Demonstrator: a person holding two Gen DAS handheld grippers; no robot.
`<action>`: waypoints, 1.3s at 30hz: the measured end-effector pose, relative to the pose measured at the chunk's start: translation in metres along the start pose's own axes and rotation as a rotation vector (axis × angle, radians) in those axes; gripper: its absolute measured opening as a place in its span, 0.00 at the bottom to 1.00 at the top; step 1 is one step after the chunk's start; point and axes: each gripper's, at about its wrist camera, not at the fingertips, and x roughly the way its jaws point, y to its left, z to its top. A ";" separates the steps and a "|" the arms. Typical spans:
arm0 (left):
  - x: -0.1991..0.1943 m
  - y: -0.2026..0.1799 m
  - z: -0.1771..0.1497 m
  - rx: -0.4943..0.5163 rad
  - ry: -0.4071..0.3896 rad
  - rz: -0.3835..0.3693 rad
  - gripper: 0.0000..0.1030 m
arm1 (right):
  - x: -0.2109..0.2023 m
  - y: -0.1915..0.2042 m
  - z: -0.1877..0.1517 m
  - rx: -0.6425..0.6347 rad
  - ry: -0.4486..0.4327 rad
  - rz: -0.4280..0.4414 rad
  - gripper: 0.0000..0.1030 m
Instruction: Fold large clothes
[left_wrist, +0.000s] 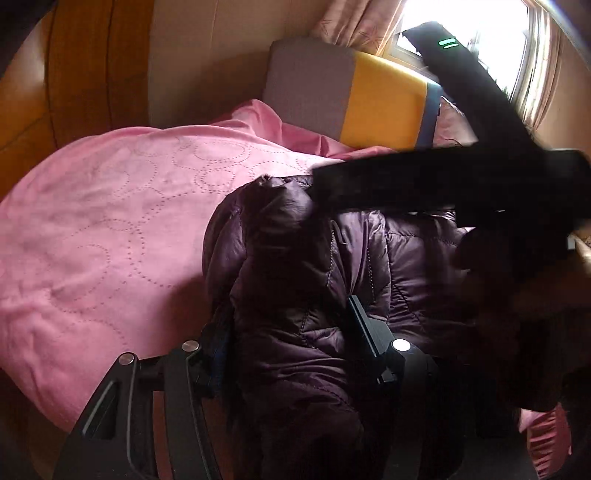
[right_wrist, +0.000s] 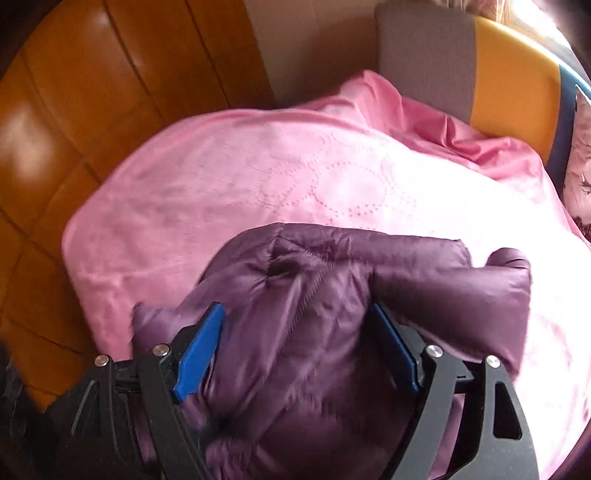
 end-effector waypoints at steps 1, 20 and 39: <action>0.001 0.002 -0.002 0.000 -0.005 0.011 0.52 | 0.008 0.017 -0.013 -0.017 0.011 -0.033 0.81; -0.021 0.008 -0.009 -0.030 -0.055 0.013 0.68 | -0.087 -0.007 -0.063 0.157 -0.196 0.106 0.98; 0.000 0.046 -0.012 -0.094 0.028 -0.120 0.89 | -0.095 -0.105 -0.197 0.566 -0.117 0.448 0.98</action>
